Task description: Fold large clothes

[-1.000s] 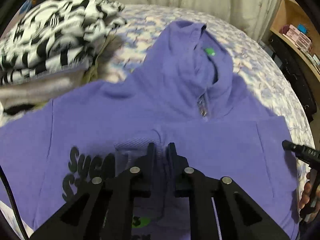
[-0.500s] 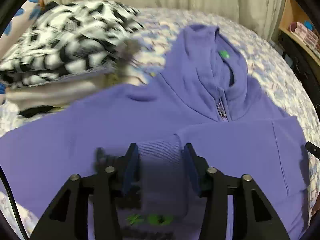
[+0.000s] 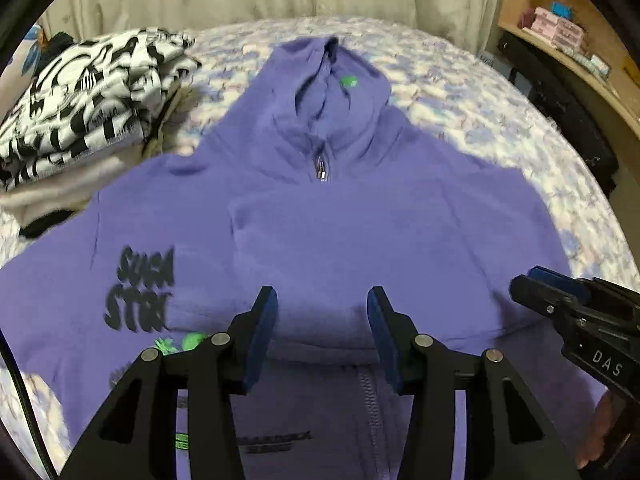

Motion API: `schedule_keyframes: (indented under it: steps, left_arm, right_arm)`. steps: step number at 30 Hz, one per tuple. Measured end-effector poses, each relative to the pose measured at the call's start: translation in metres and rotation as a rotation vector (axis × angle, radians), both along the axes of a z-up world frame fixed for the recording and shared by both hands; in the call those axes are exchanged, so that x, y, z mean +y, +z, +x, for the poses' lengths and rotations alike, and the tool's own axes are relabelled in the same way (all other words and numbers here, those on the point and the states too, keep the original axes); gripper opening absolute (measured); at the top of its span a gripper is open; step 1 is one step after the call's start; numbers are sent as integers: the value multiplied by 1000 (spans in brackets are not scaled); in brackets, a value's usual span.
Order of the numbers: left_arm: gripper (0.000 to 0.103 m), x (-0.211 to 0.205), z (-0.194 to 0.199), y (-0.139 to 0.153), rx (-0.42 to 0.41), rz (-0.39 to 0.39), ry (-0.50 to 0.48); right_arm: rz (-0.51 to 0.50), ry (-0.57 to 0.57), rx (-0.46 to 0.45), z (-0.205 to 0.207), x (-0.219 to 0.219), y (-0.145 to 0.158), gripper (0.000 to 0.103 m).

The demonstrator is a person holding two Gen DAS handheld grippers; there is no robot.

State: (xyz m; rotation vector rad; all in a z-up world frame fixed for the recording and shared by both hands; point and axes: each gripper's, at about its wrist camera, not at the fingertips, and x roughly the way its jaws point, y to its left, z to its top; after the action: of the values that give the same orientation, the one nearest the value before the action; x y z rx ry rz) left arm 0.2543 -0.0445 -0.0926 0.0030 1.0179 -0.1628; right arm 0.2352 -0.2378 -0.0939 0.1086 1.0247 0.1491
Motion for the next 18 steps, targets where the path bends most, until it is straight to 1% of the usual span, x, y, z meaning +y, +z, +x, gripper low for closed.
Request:
schedule_keyframes:
  steps: [2,3,4,5,6,7,10,11,12,13,14,15,17,18]
  left_arm:
    - [46,3,4,-19,51,19,32]
    - [46,7,5,-25,63,-9,35]
    - [46,10,1,-23,52,-32,40]
    - [46,11,-2,-21,44,-41,40]
    - [46,10,-5,-17,39,-37,40]
    - [46,10,-8,-14,34,-33,43]
    - [47,6,-19,-3,13,-13,49]
    - [50,5,-24,2,4,-14,49]
    - [57,4,-29,8,-4,-17,48]
    - [62,5,-31,11,-9,-19,47]
    - [68,6,-37,19,-23,-16,48]
    - [73,6,-46,27,-44,-9,51]
    - [74,9,-58,40,-67,0,50]
    - [74,9,-61,46,-73,3,51]
  right_arm:
    - [-101,-75,15,-4,-15,-10,30]
    - [-126,-113,24,-6,-26,-14,30]
    - [-109,-141,33,-10,-39,-17,30]
    - [-69,-151,36,-14,-50,-17,29]
    - [-15,-158,39,-20,-61,-15,29]
    - [7,-166,39,-25,-67,-13,29]
    - [-3,-188,30,-37,-68,-3,29]
    - [-14,-194,27,-41,-66,0,30]
    - [-17,-197,25,-44,-63,3,30]
    - [-5,-196,22,-49,-60,7,30]
    - [13,-193,19,-53,-57,10,30]
    - [28,-190,18,-57,-54,13,30]
    - [45,-186,14,-65,-46,19,31]
    - [48,-186,11,-70,-43,23,34]
